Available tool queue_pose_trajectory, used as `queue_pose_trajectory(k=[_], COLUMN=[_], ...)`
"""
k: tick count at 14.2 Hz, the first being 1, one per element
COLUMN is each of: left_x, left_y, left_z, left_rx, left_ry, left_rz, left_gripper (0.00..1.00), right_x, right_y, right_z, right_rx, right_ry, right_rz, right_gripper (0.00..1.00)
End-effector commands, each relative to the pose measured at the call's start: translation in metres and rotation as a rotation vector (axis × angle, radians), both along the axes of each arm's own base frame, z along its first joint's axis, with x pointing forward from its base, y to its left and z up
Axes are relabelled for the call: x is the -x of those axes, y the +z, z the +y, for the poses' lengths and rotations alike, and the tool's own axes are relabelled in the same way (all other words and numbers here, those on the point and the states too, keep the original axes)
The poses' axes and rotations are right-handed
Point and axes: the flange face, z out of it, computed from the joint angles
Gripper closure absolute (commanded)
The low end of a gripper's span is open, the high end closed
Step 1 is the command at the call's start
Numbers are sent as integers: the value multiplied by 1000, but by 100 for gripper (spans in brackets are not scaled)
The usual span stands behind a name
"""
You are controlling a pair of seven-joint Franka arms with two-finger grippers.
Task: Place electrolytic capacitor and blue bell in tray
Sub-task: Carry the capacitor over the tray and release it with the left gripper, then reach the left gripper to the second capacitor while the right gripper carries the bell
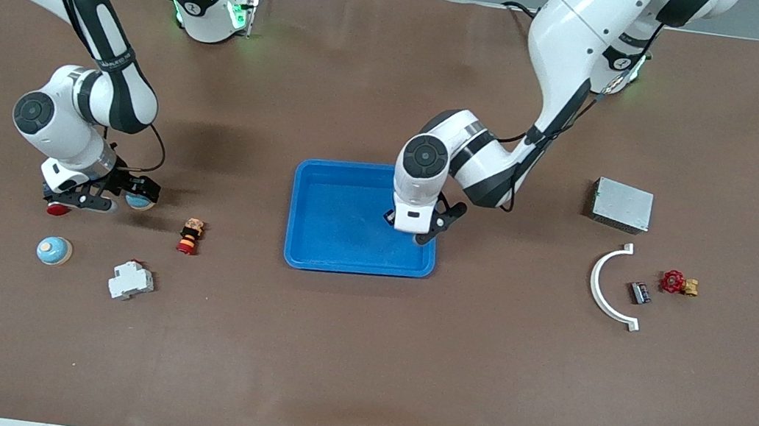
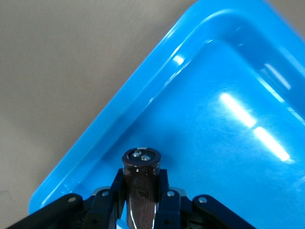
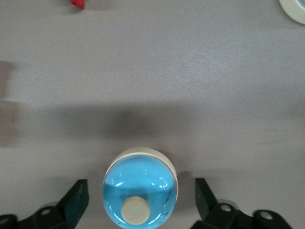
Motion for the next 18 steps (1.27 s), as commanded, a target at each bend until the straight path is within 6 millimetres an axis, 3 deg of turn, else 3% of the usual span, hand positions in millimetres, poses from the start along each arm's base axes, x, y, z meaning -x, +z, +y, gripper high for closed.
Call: queue_pose_trajectory(k=[1, 2, 3, 4, 6, 8, 10, 13, 18], left_x=[-5, -6, -17, -30, -51, -81, -105, -135, -161], left_y=[1, 2, 15, 24, 65, 97, 110, 107, 80], left_z=[0, 0, 4, 15, 34, 73, 120, 203, 329], left_rx=[-8, -8, 8, 27, 60, 75, 41, -9, -49], left_ry=[43, 45, 71, 112, 162, 212, 224, 167, 17], left_rz=[-8, -10, -24, -23, -61, -100, -89, -55, -11], left_gripper=[39, 0, 0, 0, 0, 0, 0, 0, 0], right_x=[1, 1, 1, 1, 0, -2, -6, -5, 10], right_y=[1, 2, 3, 4, 8, 19, 43, 77, 122], right_z=[1, 0, 0, 0, 1, 4, 20, 68, 180], right_rx=[-7, -7, -7, -7, -8, -12, -16, -17, -12], right_ry=[-3, -5, -5, -5, -1, 5, 15, -44, -173], right_rz=[-3, -5, -3, -2, 1, 15, 24, 65, 58], right_gripper=[61, 85, 100, 100, 100, 100, 100, 100, 100])
